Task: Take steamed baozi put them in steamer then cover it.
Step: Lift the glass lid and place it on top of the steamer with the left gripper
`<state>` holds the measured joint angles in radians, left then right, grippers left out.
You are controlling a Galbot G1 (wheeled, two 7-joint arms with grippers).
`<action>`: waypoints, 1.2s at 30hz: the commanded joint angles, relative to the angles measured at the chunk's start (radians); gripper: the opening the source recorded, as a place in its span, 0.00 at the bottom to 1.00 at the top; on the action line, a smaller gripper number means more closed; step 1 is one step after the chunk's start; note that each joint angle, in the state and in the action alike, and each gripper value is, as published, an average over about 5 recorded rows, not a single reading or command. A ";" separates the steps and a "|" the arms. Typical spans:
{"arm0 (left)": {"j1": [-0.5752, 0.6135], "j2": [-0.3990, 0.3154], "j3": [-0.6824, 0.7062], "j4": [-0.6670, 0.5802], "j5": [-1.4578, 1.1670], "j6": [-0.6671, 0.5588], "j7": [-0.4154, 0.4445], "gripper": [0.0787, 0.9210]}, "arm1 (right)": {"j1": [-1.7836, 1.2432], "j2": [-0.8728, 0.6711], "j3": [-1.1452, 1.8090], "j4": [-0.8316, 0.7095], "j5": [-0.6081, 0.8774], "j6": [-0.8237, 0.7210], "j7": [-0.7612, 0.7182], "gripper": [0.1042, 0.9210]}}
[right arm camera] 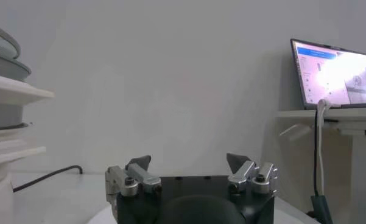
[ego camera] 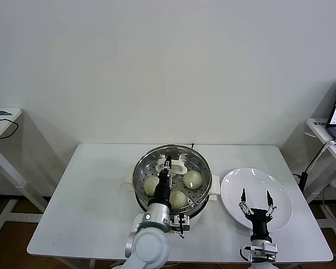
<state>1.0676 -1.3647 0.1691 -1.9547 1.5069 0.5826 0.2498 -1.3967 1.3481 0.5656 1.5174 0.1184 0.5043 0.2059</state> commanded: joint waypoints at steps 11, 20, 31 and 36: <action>-0.001 -0.014 0.002 0.030 0.008 -0.007 -0.010 0.13 | 0.002 -0.001 0.002 -0.006 0.001 0.003 0.000 0.88; 0.002 -0.009 -0.001 0.036 0.013 -0.014 -0.014 0.13 | 0.004 0.000 0.001 -0.006 0.001 0.004 -0.001 0.88; 0.010 -0.012 -0.007 0.044 0.029 -0.024 -0.008 0.13 | 0.005 0.000 0.001 -0.006 0.003 0.005 0.000 0.88; 0.018 -0.012 -0.012 0.041 0.042 -0.034 0.000 0.13 | 0.005 0.000 0.001 -0.004 0.003 0.005 0.000 0.88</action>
<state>1.0804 -1.3772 0.1597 -1.9131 1.5376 0.5542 0.2388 -1.3919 1.3479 0.5667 1.5116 0.1212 0.5090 0.2053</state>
